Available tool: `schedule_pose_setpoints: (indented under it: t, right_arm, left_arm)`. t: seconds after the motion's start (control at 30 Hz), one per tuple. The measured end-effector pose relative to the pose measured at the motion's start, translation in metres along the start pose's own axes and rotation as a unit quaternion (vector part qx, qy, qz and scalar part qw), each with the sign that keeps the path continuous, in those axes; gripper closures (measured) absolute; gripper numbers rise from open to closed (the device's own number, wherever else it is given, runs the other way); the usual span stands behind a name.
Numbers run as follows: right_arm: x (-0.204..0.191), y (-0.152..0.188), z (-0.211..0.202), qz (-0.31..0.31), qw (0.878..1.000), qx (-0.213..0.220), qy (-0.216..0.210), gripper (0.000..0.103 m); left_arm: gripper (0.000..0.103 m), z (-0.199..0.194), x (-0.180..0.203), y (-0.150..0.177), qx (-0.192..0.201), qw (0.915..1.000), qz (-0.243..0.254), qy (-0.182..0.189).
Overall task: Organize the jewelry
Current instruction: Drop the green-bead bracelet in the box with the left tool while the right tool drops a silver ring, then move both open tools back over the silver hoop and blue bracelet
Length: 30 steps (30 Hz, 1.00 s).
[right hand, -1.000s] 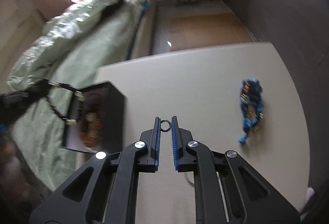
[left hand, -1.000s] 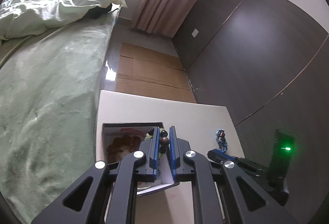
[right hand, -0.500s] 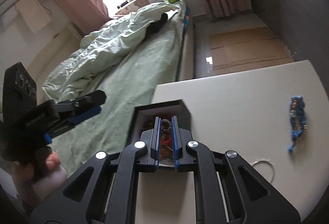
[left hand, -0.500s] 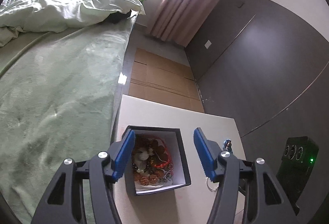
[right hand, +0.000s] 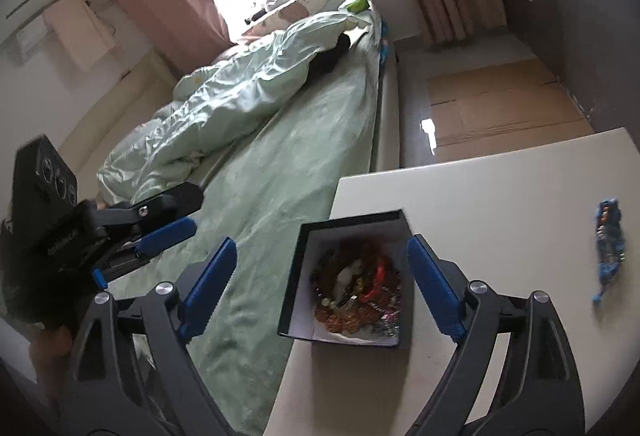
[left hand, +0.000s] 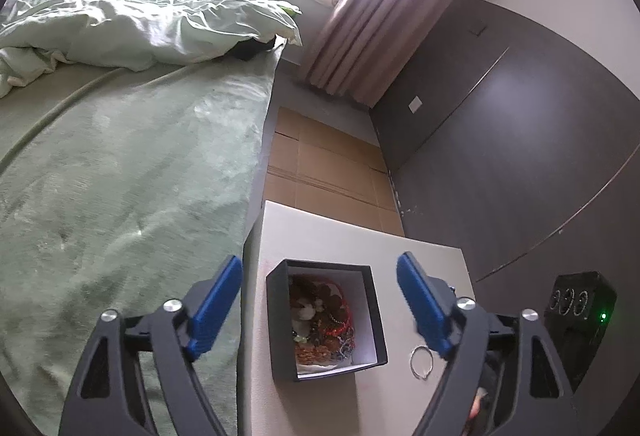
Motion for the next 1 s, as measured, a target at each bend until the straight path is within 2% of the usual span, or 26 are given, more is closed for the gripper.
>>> schedule_pose_setpoints:
  t: [0.27,0.63,0.8,1.0]
  right_arm:
    - [0.034,-0.005,-0.037,0.017,0.999,0.015,0.039,0.016]
    - [0.085,0.002,-0.077,0.053,0.996,0.012,0.072,0.014]
    - [0.104,0.007,-0.088,0.061,0.994,0.003,0.094,0.009]
    - [0.127,0.008,-0.103,0.087,0.99,0.008,0.11,0.008]
  left_arm:
    - [0.017,0.004,0.012,0.005,-0.009,0.9999,0.01,0.008]
    - [0.015,0.021,0.054,0.028,-0.033,0.9977,0.055,0.02]
    - [0.008,0.034,0.08,0.043,-0.042,0.9949,0.087,0.027]
    - [0.008,0.053,0.108,0.059,-0.065,0.9905,0.118,0.028]
Point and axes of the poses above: each gripper's, at about its wrist camera, not at the fingertips, and z roughly the way its jaws point, x to its right, y to its underside, the point moved 3 cm from there along z, roughly the way its jaws point, and after that the axes turned 5 degrees about z, right-handed, at the moved point
